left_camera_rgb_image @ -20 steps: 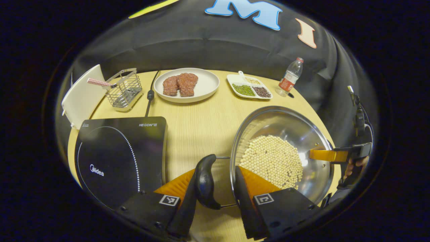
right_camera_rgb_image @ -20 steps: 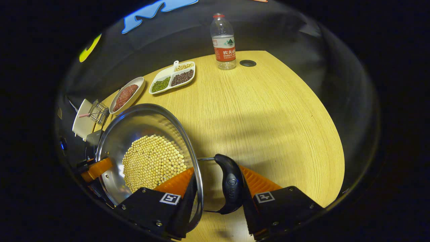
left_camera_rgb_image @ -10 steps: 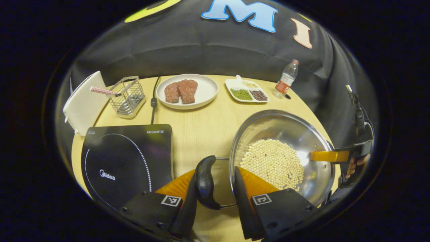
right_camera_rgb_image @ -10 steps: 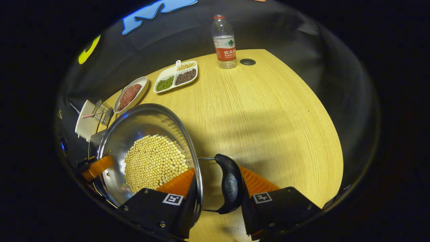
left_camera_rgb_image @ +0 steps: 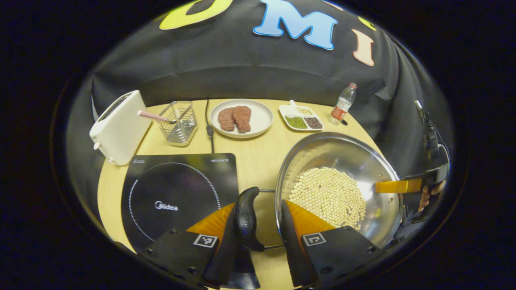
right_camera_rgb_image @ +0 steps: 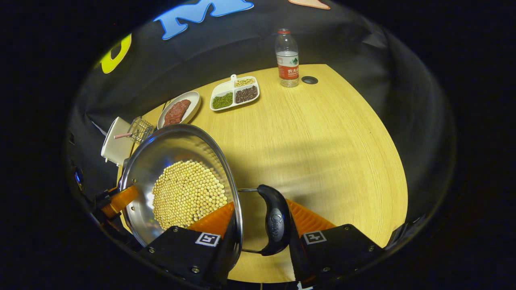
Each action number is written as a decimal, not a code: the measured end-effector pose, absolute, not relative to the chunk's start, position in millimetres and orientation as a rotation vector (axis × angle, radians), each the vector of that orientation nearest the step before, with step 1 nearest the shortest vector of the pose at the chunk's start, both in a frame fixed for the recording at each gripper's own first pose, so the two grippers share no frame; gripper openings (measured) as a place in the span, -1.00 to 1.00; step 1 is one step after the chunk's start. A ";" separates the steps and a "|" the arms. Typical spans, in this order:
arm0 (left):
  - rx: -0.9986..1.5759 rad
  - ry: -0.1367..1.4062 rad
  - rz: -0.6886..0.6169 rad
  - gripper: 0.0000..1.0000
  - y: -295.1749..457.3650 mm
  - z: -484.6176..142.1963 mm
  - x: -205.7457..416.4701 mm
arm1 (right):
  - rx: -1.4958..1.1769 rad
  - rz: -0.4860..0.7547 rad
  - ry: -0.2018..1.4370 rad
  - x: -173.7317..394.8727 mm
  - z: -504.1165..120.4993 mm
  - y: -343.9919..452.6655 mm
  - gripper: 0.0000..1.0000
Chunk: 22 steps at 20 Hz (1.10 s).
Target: First push the handle of the pot to place it horizontally, then grasp the pot with both hands and set it on the induction cooktop.
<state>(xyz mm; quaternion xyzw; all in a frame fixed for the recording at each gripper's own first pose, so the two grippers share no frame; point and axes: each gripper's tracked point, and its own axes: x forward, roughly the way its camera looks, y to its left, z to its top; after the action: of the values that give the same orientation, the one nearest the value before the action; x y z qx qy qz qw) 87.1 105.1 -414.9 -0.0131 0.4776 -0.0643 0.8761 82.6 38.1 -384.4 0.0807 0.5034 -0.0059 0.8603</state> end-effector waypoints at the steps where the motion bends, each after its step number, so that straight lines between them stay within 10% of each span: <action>1: -0.011 0.990 -0.131 0.24 113.0 -409.4 87.0 | 0.157 -0.004 1.055 81.2 -380.9 45.2 0.19; 22: -0.128 0.933 -0.046 0.27 258.1 -378.1 78.4 | 0.051 0.049 1.033 92.3 -365.4 182.1 0.05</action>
<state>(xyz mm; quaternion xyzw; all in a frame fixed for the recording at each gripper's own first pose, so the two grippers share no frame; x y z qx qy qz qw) 78.4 258.1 -378.1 -0.0615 0.4495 -0.0223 0.8909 92.3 182.1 -365.4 0.0243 0.4938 0.0233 0.8689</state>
